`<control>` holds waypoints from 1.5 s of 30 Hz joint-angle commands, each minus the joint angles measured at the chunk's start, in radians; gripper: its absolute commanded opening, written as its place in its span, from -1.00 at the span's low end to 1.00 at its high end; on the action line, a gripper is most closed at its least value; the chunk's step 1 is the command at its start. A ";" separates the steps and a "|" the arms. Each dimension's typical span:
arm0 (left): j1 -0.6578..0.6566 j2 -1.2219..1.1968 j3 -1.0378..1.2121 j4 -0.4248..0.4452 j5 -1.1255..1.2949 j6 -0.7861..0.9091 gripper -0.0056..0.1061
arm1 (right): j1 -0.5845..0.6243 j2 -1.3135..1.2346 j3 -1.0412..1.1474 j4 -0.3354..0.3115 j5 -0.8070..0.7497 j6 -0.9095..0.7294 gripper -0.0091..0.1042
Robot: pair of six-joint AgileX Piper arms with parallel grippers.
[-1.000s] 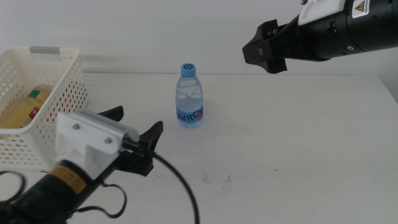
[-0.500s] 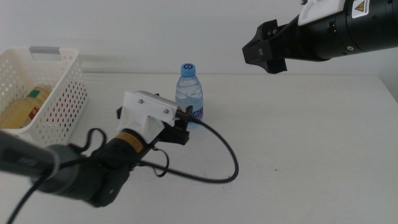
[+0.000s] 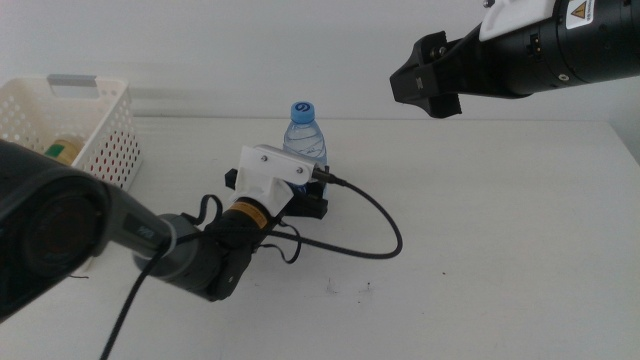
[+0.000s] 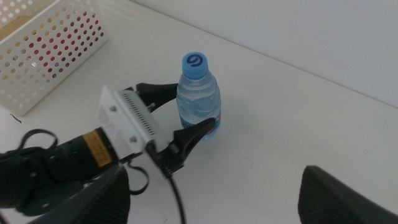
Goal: Use arms to grab the bottles and put them into the dustbin to the left of the table.
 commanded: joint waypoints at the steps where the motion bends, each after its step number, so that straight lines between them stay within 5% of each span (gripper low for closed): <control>1: -0.001 0.028 -0.050 -0.016 -0.008 -0.009 0.77 | -0.003 -0.005 -0.004 -0.005 -0.006 -0.008 0.77; 8: -0.001 0.113 -0.196 -0.044 0.079 -0.009 0.77 | -0.003 -0.005 -0.004 -0.005 -0.006 -0.008 0.77; 11: 0.001 0.117 -0.212 -0.049 0.124 -0.003 0.59 | -0.003 -0.005 -0.004 -0.005 -0.006 -0.008 0.77; 18: -0.002 -0.019 -0.115 0.011 0.214 -0.061 -0.94 | -0.003 -0.005 -0.004 -0.005 -0.006 -0.008 0.77; 27: 0.005 -0.461 -0.068 0.048 1.006 -0.124 -0.93 | -0.003 -0.005 -0.004 -0.003 -0.006 -0.008 0.77; 33: 0.175 -0.600 -0.340 -0.108 1.735 0.209 -0.93 | -0.003 -0.005 -0.004 -0.003 -0.006 -0.008 0.77; 36: 0.306 -0.583 -0.471 -0.199 1.898 0.343 -0.93 | -0.003 -0.005 -0.004 -0.003 -0.006 -0.008 0.77; 45: 0.630 -0.477 -0.747 -0.207 2.161 0.462 -0.93 | -0.003 -0.005 -0.004 -0.003 -0.006 -0.008 0.77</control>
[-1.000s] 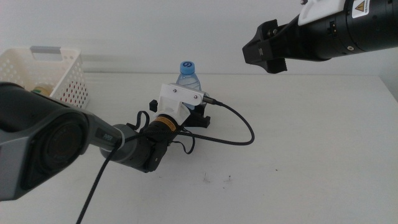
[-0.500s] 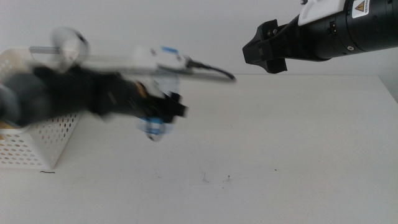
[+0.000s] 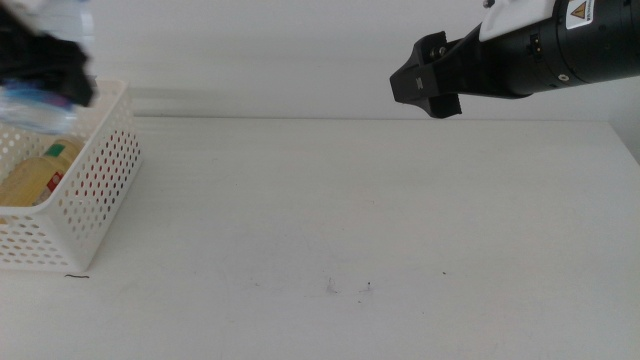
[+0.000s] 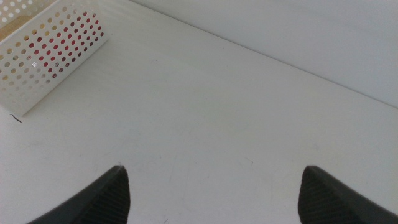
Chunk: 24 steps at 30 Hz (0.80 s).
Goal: Use arms to grab the bottles and put them into the dustbin to the left of the table.
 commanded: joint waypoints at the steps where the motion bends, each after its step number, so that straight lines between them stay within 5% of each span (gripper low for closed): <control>1: 0.057 0.025 -0.048 -0.025 0.016 0.046 -0.93 | -0.003 -0.005 -0.004 -0.003 -0.006 -0.008 0.77; 11: 0.180 0.146 -0.056 -0.090 -0.060 0.114 -0.93 | -0.003 -0.005 -0.004 -0.003 -0.006 -0.008 0.77; 17: 0.183 0.243 -0.056 -0.028 -0.091 0.101 -0.90 | -0.003 -0.005 -0.004 -0.003 -0.006 -0.008 0.77; 20: 0.183 0.283 -0.056 -0.030 -0.097 0.078 -0.74 | -0.003 -0.005 -0.004 -0.003 -0.006 -0.008 0.77; 24: 0.183 0.304 -0.056 -0.038 -0.097 0.082 -0.23 | -0.003 -0.005 -0.004 -0.003 -0.006 -0.008 0.77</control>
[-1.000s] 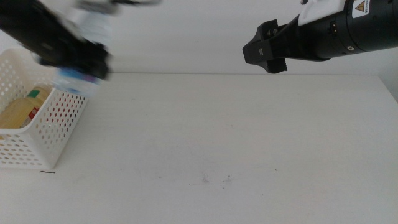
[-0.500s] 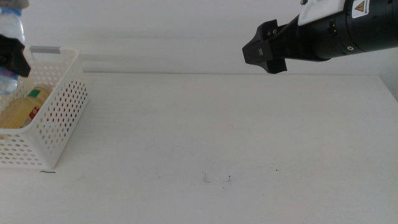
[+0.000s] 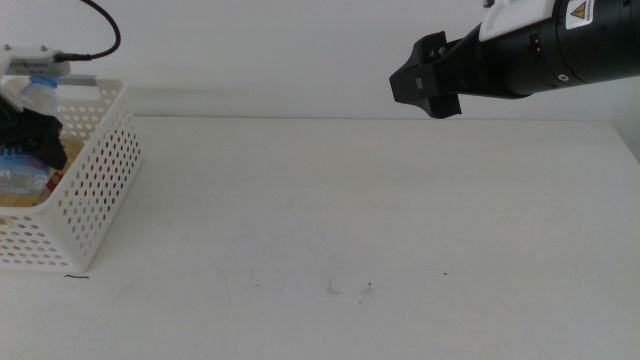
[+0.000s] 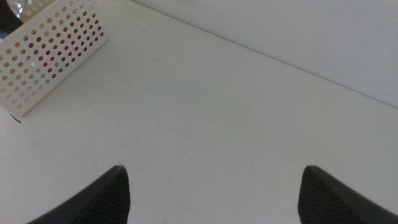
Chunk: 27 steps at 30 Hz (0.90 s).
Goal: Use arms to grab the bottles and put them into the dustbin to the left of the table.
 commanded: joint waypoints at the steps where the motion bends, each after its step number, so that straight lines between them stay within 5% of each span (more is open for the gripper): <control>1: 0.003 -0.014 -0.015 -0.017 -0.020 -0.005 -0.05 | -0.003 -0.005 -0.004 -0.003 -0.006 -0.008 0.77; 6: 0.003 -0.035 -0.015 -0.011 -0.008 0.025 0.79 | -0.003 -0.005 -0.004 -0.003 -0.006 -0.008 0.77; 14: -0.024 -0.294 0.095 -0.028 -0.058 -0.071 0.78 | -0.003 -0.005 -0.004 -0.003 -0.006 -0.008 0.77; 27: -0.264 -1.003 0.577 -0.232 -0.247 -0.053 0.78 | -0.003 -0.005 -0.004 -0.003 -0.006 -0.008 0.77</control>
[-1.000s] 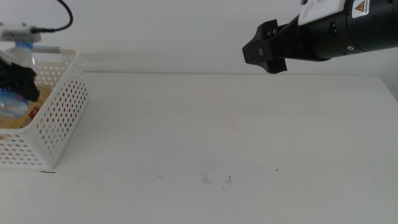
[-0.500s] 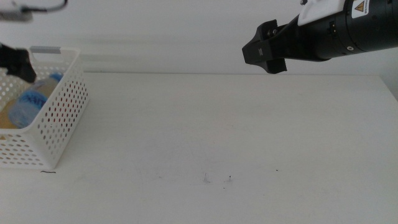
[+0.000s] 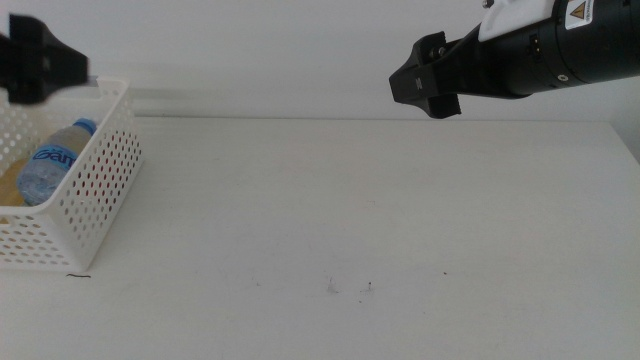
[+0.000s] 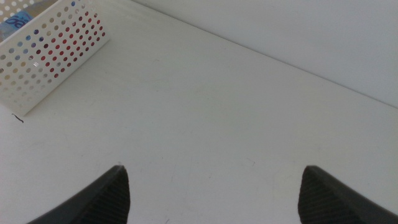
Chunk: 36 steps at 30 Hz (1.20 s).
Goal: Use arms to grab the bottles and put them into the dustbin to the left of the table.
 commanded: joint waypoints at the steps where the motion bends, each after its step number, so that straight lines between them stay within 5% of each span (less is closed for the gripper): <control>1: -0.055 -0.081 0.065 -0.062 -0.019 0.000 0.78 | -0.003 -0.005 -0.004 -0.003 -0.006 -0.008 0.77; 3: -0.122 -0.147 0.115 -0.029 -0.065 -0.049 0.78 | -0.003 -0.005 -0.004 -0.003 -0.006 -0.008 0.77; 7: -0.301 -0.300 0.239 0.343 -0.165 -0.481 0.78 | -0.003 -0.005 -0.004 -0.003 -0.006 -0.008 0.77; 10: -0.387 -0.405 0.310 0.459 -0.216 -0.601 0.78 | -0.003 -0.005 -0.004 -0.003 -0.006 -0.008 0.77; 27: -0.390 -0.445 0.330 0.458 -0.233 -0.599 0.78 | -0.003 -0.005 -0.004 0.000 -0.006 -0.008 0.77; 31: -0.390 -0.445 0.330 0.458 -0.233 -0.599 0.78 | -0.017 -0.024 0.061 0.111 -0.029 -0.008 0.77; 36: -0.387 -0.461 0.336 0.443 -0.212 -0.599 0.78 | -0.061 -0.141 0.296 0.120 -0.210 -0.008 0.77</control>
